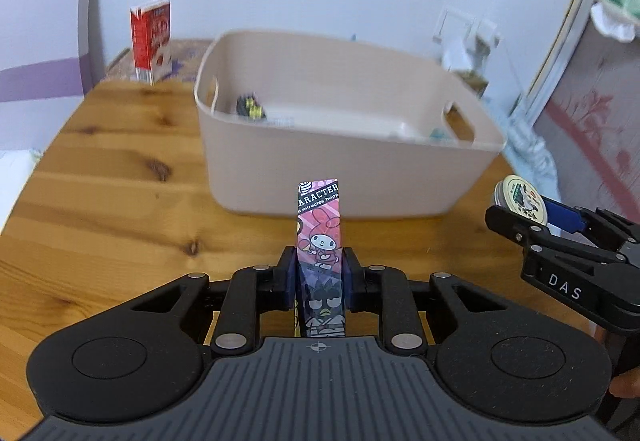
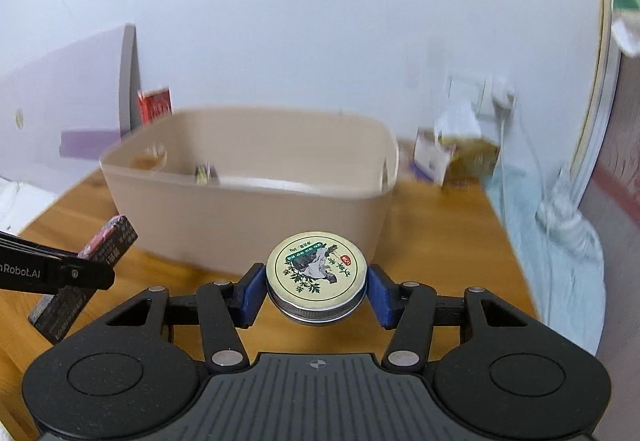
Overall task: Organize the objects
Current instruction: 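Lift the tin and pink box over the basket and release them inside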
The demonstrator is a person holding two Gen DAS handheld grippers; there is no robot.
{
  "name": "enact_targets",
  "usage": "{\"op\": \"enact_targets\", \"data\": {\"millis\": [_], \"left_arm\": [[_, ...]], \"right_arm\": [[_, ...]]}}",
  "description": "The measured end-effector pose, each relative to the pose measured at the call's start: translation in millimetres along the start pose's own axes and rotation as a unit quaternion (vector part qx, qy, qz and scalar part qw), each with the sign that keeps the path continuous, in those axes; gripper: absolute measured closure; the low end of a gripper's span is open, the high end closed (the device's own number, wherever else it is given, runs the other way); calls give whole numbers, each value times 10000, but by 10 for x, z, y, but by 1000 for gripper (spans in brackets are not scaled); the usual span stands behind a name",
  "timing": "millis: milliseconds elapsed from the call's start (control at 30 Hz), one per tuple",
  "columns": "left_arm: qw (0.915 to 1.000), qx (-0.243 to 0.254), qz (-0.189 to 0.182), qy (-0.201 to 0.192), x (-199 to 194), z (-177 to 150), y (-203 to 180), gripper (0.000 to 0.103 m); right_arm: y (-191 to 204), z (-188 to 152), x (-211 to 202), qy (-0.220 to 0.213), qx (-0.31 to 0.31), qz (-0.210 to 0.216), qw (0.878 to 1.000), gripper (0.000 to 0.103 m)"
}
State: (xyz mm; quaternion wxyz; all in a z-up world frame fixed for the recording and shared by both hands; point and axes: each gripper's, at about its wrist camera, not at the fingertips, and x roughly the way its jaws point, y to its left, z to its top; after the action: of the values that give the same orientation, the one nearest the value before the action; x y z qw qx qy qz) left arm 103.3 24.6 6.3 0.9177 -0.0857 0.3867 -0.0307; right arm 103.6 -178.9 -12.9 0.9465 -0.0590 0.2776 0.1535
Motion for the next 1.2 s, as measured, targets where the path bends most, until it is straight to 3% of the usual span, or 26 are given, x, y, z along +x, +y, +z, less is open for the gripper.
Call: {"op": "enact_targets", "data": {"millis": [267, 533, 667, 767, 967, 1200], "left_arm": [[9977, 135, 103, -649, -183, 435, -40, 80], [9957, 123, 273, -875, 94, 978, -54, 80], [9965, 190, 341, -736, 384, 1163, -101, 80], [9979, 110, 476, -426, 665, 1224, -103, 80], [9976, 244, 641, 77, 1172, 1220, -106, 80], [9955, 409, 710, 468, 1475, 1154, -124, 80]], "right_arm": [[-3, 443, -63, -495, -105, -49, 9987, 52], [-3, 818, 205, -607, -121, -86, 9980, 52], [-27, 935, 433, -494, -96, -82, 9987, 52], [-25, 975, 614, -371, -166, -62, 9992, 52], [3, 922, 969, -14, -221, -40, 9997, 52], [49, 805, 1223, 446, -260, -23, 9987, 51]]}}
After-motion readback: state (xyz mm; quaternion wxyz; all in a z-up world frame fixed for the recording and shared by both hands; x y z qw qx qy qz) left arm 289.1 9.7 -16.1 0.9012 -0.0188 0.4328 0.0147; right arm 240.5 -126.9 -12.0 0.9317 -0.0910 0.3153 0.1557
